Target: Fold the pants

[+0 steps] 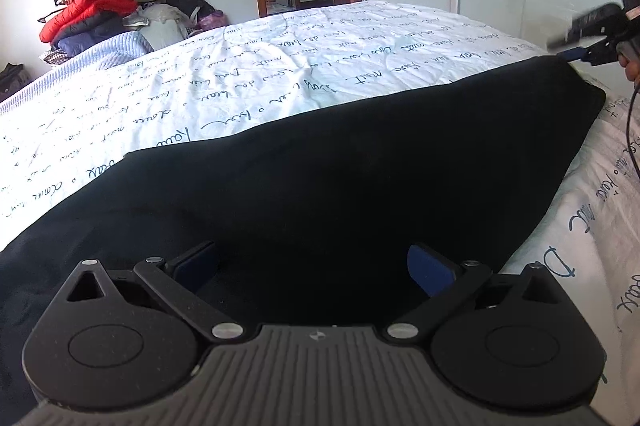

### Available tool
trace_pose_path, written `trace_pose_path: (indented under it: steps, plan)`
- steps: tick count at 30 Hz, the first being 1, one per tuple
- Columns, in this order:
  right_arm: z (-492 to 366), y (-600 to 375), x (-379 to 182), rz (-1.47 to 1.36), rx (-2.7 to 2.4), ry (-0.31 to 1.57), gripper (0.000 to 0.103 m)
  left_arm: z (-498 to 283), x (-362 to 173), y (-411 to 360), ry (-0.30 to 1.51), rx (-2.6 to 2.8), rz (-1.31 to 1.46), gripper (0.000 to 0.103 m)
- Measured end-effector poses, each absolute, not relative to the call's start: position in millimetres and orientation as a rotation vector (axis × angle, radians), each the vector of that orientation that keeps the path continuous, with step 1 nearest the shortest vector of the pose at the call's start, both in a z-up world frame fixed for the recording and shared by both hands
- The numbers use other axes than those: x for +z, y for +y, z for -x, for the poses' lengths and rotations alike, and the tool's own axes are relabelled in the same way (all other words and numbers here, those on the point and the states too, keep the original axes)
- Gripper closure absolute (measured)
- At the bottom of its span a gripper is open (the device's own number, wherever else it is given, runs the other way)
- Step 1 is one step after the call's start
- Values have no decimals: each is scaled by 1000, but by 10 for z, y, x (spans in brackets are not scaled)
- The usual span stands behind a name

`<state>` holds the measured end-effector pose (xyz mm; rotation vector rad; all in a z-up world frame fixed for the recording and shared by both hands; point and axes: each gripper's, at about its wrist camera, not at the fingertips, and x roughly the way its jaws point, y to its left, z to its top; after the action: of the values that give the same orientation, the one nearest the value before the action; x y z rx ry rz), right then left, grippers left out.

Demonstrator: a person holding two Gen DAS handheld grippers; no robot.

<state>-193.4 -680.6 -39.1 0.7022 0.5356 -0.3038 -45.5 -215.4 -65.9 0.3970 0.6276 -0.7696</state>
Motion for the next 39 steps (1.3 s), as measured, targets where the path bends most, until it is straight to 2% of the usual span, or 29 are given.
trace_pose_path:
  steps: [1,6,12,13,14,15,17,20,24,27,28,30,31,32,34,37,39]
  plan:
    - [1964,-6795,-345,-696,-318,529,27,455,-657,-2153,628,-771,-400,0]
    - [1973,-6645,-220,-710,-225,496,29,463,-604,-2235,611,-788,-390,2]
    - [1694,-6756,-298,-676,-300,567,30,554,-578,-2383,569,-807,-434,2]
    - [1634,-6769,-322,-646,-326,607,32,562,-580,-2382,568,-808,-436,1]
    - [1564,-6771,-364,-602,-353,660,43,561,-586,-2377,573,-809,-432,1]
    - [1494,-6772,-420,-563,-368,716,48,554,-596,-2375,580,-806,-431,1]
    - [1409,-6735,-498,-512,-336,781,81,541,-616,-2381,585,-797,-436,1]
    - [1435,-6611,-382,-410,-315,724,90,530,-613,-2397,585,-792,-438,1]
    - [1542,-6642,-263,-400,-308,602,90,529,-622,-2399,584,-796,-438,1]
    - [1413,-6763,-582,-396,-355,754,92,521,-658,-2402,591,-791,-436,0]
    - [1461,-6820,-605,-453,-359,728,92,524,-654,-2402,590,-790,-435,1]
    - [1585,-6921,-507,-583,-421,671,75,538,-619,-2396,576,-788,-437,1]
    - [1696,-6935,-423,-635,-465,599,51,543,-594,-2391,567,-789,-432,1]
    - [1816,-6906,-355,-661,-468,510,34,539,-563,-2392,562,-797,-422,1]
    - [1980,-6816,-284,-752,-362,392,34,514,-509,-2445,551,-821,-411,1]
    - [1899,-6595,-422,-892,-153,404,33,446,-472,-2643,524,-841,-424,1]
    - [1769,-6487,-649,-917,-99,475,33,330,-522,-2790,550,-846,-416,0]
